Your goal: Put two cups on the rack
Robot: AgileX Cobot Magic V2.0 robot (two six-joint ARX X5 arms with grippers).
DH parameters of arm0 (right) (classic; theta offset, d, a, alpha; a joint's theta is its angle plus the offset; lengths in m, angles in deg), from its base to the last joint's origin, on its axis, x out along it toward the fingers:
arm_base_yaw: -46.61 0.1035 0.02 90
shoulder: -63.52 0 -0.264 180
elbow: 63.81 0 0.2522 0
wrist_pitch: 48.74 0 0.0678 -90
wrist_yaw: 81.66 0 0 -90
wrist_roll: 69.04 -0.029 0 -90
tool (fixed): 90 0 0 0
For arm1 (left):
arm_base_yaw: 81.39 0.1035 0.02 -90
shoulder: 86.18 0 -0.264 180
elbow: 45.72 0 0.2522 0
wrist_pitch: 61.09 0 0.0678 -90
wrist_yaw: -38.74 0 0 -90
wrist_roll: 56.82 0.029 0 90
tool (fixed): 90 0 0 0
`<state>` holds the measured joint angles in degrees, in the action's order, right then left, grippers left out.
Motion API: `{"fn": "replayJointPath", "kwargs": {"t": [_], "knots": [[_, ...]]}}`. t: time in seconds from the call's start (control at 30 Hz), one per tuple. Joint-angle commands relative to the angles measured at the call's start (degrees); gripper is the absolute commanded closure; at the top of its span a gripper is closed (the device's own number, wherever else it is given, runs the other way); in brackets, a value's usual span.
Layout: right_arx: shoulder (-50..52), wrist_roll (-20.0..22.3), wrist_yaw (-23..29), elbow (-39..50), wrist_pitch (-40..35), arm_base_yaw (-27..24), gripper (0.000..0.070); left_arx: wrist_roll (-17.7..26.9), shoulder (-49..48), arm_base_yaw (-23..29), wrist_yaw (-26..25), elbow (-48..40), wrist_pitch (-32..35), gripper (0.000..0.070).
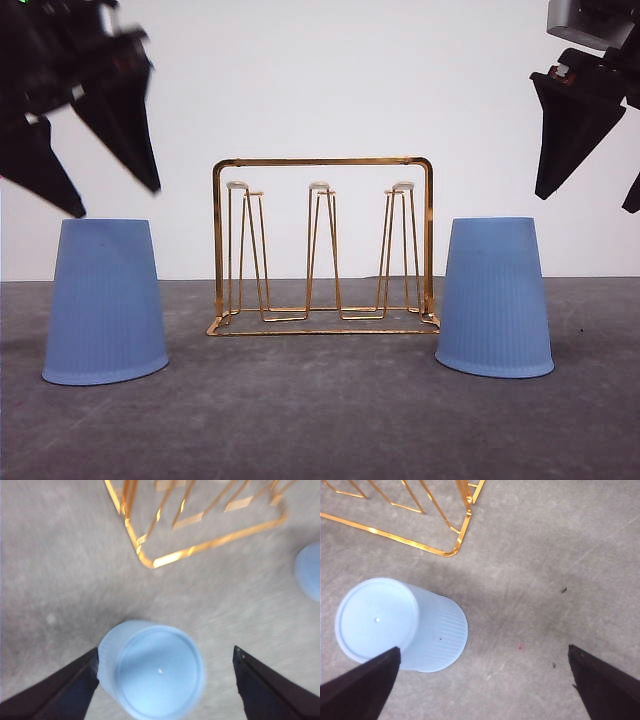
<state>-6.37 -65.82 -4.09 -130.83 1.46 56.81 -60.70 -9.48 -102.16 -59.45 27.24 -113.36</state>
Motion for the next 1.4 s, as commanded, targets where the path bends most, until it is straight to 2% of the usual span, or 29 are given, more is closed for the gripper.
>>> {"fn": "replayJointPath", "kwargs": {"t": [0.0,0.37,0.4,0.47,0.53,0.77,1.03,1.17,1.37], "knots": [[-0.44,0.44,-0.22,-1.11,-0.43,0.31,0.0000,0.19,2.00,-0.76,2.42,1.22,0.02,0.0184],[-0.44,0.44,-0.22,-1.11,-0.40,0.31,0.0000,-0.17,7.74,-1.86,3.31,1.22,0.07,0.0206],[-0.44,0.44,-0.22,-1.11,-0.40,0.31,0.0000,-0.19,7.85,-1.86,3.31,1.22,0.03,0.0243],[-0.44,0.44,-0.22,-1.11,-0.40,0.31,0.0000,-0.18,7.94,-1.86,3.29,1.22,0.03,0.0360],[-0.44,0.44,-0.22,-1.11,-0.40,0.31,0.0000,-0.15,7.94,-1.86,3.18,1.22,0.11,0.0399],[-0.44,0.44,-0.22,-1.14,-0.38,0.31,0.0000,0.89,7.90,-1.86,2.19,5.90,-4.06,0.0398],[-0.44,0.44,-0.22,-1.14,-0.40,0.31,0.0000,2.78,7.90,-2.15,2.15,26.22,-13.57,0.0396],[-0.44,0.44,-0.24,-1.14,-0.38,0.31,0.0000,3.60,8.10,-3.14,2.19,32.85,-13.69,0.0388],[-0.44,0.44,-0.24,-1.14,-0.34,0.31,0.0000,3.65,10.82,-4.11,2.19,34.05,-12.23,0.0387]]}}
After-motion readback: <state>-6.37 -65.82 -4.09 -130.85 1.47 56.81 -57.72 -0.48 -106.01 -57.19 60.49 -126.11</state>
